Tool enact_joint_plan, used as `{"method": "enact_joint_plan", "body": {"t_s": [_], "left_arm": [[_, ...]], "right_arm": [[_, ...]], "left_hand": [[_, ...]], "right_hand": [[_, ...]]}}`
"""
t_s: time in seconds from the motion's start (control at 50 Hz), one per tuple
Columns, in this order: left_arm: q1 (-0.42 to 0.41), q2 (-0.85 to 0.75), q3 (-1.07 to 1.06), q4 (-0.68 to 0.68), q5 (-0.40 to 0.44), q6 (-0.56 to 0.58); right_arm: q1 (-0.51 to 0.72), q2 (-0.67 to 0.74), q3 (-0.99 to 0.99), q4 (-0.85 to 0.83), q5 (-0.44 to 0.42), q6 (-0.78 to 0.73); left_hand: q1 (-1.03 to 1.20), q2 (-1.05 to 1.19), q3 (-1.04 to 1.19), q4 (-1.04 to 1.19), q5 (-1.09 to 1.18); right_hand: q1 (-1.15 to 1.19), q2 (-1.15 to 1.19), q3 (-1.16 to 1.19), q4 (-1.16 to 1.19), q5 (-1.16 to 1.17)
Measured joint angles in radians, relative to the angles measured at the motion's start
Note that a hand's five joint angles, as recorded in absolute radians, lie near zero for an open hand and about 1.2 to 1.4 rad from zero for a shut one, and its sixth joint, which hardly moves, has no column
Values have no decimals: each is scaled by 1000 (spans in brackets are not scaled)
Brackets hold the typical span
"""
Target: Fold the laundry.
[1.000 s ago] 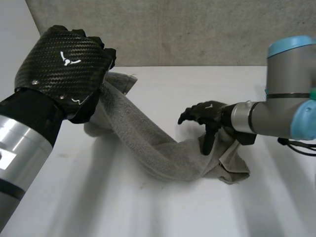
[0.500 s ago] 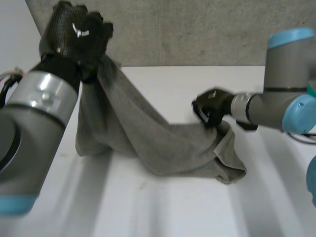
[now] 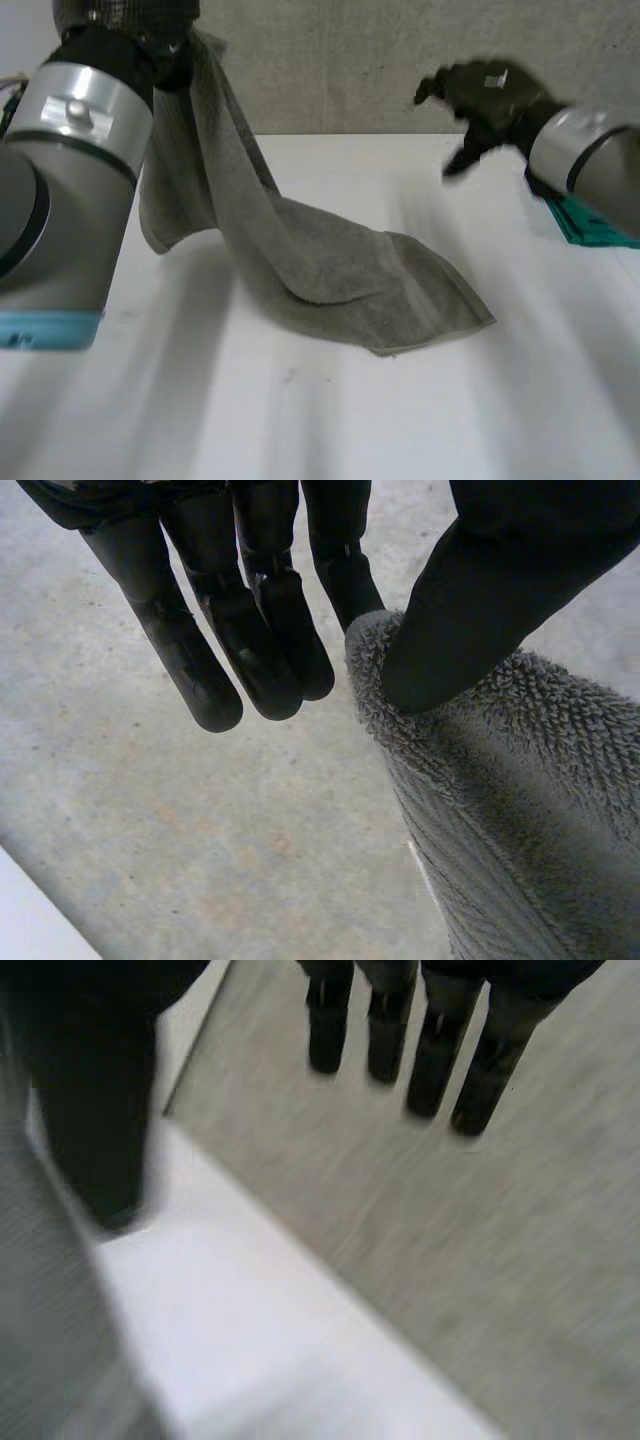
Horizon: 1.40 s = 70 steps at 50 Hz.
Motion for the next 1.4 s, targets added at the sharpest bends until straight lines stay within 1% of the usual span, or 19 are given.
{"method": "enact_joint_plan", "body": {"t_s": [0.02, 0.04, 0.22, 0.26, 0.54, 0.56, 0.62, 0.64, 0.68, 0.76, 0.84, 0.96, 1.14, 1.24, 1.3, 1.32, 1.36, 1.38, 1.4], "left_arm": [[-4, 9, -13, 0, 1, -1], [-12, 24, -33, 0, 2, -2], [-82, 152, -132, -1, 9, 2], [-102, 219, -169, -2, 9, 4], [-112, 323, -229, -7, 8, 4], [-111, 321, -230, -7, 8, 4], [-107, 298, -228, -2, 10, 5], [-106, 292, -227, -1, 10, 5], [-96, 254, -212, 6, 10, 6], [-69, 182, -160, 28, 8, 8], [-3, 69, -32, 68, 0, 7], [43, -12, 101, 89, -7, 2], [46, -51, 34, 85, -20, -28], [44, -47, -135, 82, -21, -59], [42, -39, -251, 83, -19, -69], [38, -35, -307, 83, -17, -72], [33, -29, -354, 84, -16, -73], [24, -24, -391, 84, -15, -74], [19, -20, -408, 85, -14, -74]], "right_arm": [[-1, 9, 5, 18, -6, -10], [0, 30, 3, 47, -13, -25], [11, 212, -130, 144, -28, -55], [16, 317, -221, 164, -50, -39], [124, 617, -477, 190, -138, -14], [127, 628, -493, 190, -133, -13], [136, 673, -603, 181, -70, -12], [137, 679, -626, 178, -53, -12], [138, 693, -728, 155, 22, -11], [136, 679, -855, 92, 121, -9], [130, 576, -918, -34, 207, -4], [123, 394, -780, -110, 226, -4], [86, 114, -203, -95, 190, -79], [64, 3, 105, -65, 168, -210], [47, -42, 305, 1, 159, -412], [35, -59, 397, 52, 156, -537], [26, -69, 452, 89, 154, -621], [13, -80, 506, 127, 152, -702], [8, -84, 519, 137, 151, -722]], "left_hand": [[0, 0, 0, 0, 0], [0, 0, 0, 0, 0], [0, 0, 0, 0, 0], [0, 0, 0, 0, 0], [0, 0, 0, 0, 0], [0, 0, 0, 0, 0], [0, 0, 0, 0, 0], [0, 0, 0, 0, 0], [0, 0, 0, 0, 0], [0, 0, 1, 0, 0], [0, 2, 3, 0, 0], [0, 2, 3, 0, 0], [0, 2, 3, 0, 0], [0, 2, 3, 0, 0], [0, 2, 3, 0, 0], [0, 2, 3, 0, 0], [0, 2, 3, 0, 0], [0, 2, 3, 0, 0], [0, 2, 3, 0, 0]], "right_hand": [[-184, -241, -240, -240, -240], [-208, -284, -296, -286, -286], [-209, -291, -303, -289, -295], [-209, -291, -303, -289, -295], [-152, -217, -230, -225, -230], [-152, -217, -230, -225, -230], [272, 199, 197, 193, 158], [455, 439, 408, 403, 355], [575, 651, 632, 627, 576], [575, 665, 649, 649, 595], [575, 671, 665, 667, 609], [575, 671, 665, 667, 609], [575, 671, 665, 670, 624], [575, 671, 665, 671, 624], [575, 671, 665, 671, 624], [434, 485, 498, 500, 476], [332, 372, 368, 369, 357], [79, 82, 81, 102, 95], [35, 28, 27, 45, 37]]}}
